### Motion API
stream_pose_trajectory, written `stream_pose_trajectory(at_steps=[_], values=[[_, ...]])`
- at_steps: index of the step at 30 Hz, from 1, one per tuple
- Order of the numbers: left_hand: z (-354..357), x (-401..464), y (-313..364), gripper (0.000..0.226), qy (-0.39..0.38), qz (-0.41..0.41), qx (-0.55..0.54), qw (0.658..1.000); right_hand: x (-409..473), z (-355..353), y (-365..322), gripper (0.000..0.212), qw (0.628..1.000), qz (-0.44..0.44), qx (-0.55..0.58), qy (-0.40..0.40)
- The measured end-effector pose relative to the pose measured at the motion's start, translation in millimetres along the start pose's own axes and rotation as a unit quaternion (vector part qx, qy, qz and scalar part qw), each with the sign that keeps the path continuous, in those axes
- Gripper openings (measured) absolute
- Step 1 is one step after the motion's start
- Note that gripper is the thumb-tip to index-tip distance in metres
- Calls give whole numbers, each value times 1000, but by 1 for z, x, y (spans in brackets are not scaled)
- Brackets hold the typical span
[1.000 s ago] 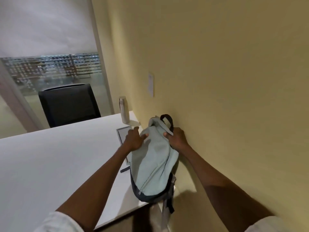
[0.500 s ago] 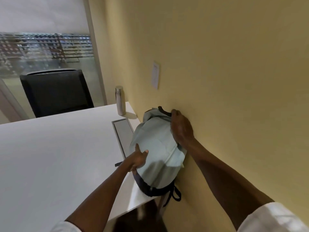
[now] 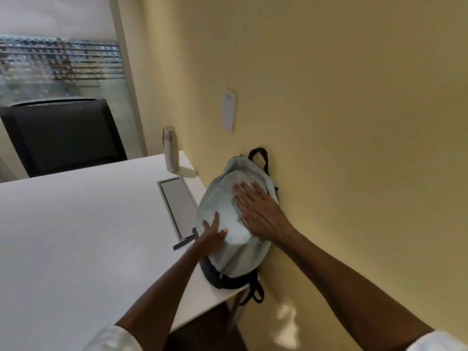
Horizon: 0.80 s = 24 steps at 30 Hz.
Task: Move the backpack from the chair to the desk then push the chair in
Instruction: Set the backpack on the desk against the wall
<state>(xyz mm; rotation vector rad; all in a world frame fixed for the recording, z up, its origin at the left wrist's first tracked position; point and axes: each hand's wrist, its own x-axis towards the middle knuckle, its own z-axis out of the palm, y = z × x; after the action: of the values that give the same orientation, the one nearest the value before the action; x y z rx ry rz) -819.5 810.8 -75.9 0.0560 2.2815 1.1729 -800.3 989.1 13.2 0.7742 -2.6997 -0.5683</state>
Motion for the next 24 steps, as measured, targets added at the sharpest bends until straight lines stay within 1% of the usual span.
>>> stream_pose_trajectory(at_steps=[1, 3, 5, 7, 11, 14, 18, 21, 24], values=[[0, 2, -1, 75, -2, 3, 5, 1000, -5, 4, 3, 62, 999, 26, -9, -36], [-2, 2, -5, 73, -7, 18, 14, 1000, -11, 8, 9, 70, 995, 52, -40, -70], [-4, 1, -10, 73, -13, 34, 17, 999, -12, 9, 9, 73, 995, 64, -40, -66], [-6, -2, -13, 74, -10, 53, 21, 998, -10, 7, 6, 73, 995, 80, -12, -64], [-7, -12, -11, 70, 42, 97, 52, 993, -8, 3, -4, 72, 991, 115, 27, -62], [-11, -20, -8, 70, 78, 121, 109, 984, -9, 0, -13, 67, 989, 133, 52, -46], [-18, -31, -2, 69, 130, 152, 201, 959, -11, -6, -26, 61, 978, 170, 117, -16], [-24, -42, -1, 67, 176, 176, 265, 932, -14, -15, -35, 59, 963, 216, 157, 33], [-30, -59, 1, 68, 206, 189, 297, 913, -20, -23, -45, 56, 952, 239, 173, 75]])
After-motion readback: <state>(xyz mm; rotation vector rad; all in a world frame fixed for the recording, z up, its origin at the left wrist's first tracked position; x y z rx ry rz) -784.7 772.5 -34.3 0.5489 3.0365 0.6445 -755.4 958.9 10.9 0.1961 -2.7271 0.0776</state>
